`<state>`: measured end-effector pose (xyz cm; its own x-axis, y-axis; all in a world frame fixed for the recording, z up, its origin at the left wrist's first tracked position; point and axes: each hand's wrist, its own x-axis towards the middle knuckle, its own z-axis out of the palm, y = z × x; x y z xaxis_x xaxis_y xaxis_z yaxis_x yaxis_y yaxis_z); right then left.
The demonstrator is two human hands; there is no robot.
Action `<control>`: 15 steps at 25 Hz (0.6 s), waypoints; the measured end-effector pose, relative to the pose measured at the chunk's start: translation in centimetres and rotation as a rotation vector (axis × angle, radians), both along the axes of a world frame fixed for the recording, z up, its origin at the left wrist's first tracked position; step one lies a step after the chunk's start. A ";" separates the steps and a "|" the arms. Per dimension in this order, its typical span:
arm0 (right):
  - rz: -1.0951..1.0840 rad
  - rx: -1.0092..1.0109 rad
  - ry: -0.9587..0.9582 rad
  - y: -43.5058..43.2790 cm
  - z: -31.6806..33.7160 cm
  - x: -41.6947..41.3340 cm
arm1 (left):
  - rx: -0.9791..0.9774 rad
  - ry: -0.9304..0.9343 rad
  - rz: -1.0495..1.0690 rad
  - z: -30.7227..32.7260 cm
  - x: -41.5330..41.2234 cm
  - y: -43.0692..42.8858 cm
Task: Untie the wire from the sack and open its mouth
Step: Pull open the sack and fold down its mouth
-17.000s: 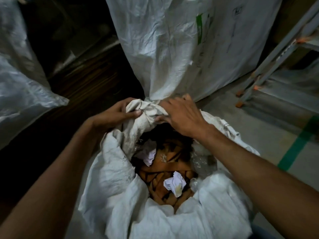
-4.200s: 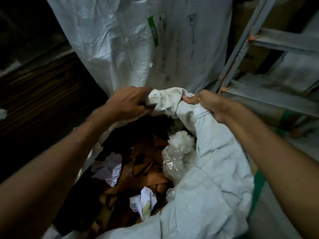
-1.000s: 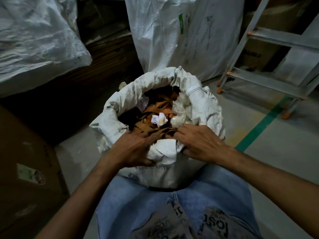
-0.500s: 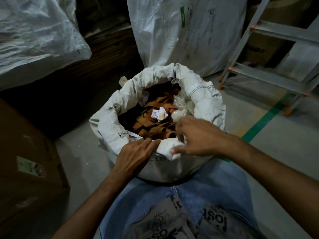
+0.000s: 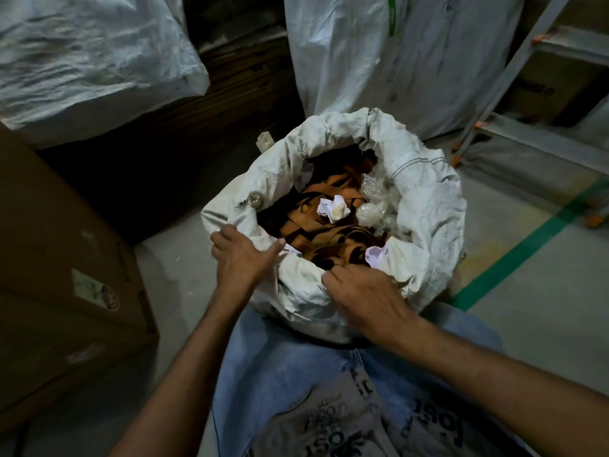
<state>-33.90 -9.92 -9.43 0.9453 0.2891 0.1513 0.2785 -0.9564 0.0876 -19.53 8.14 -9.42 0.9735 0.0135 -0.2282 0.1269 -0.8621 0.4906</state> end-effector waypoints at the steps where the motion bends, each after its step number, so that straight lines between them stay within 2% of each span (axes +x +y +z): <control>1: 0.005 -0.003 -0.019 0.3 -0.7 -0.5 | -0.046 -0.023 0.058 -0.5 0.5 -0.4; 3: 0.017 -0.007 0.070 0.6 -0.8 -0.8 | -0.115 -0.096 0.189 -1.2 1.4 -0.8; 6: 0.031 0.005 0.424 -0.1 2.7 1.4 | -0.195 -0.129 0.237 -1.9 3.6 -0.1; 8: -0.053 0.185 0.550 -1.0 5.6 5.1 | -0.349 -0.116 0.239 -2.5 5.0 0.6; 9: -0.077 0.254 0.529 -1.3 6.4 7.4 | -0.474 -0.087 0.261 -2.5 5.7 1.0; 11: -0.060 0.293 0.335 -1.6 6.3 12.7 | -0.752 0.001 0.304 -1.9 6.8 2.0; 12: -0.028 0.230 0.238 -1.3 5.5 15.2 | -0.851 0.057 0.310 -1.3 7.1 2.5; 15: 0.027 -0.027 0.200 0.2 2.6 23.2 | -1.060 0.245 0.307 0.1 7.8 4.3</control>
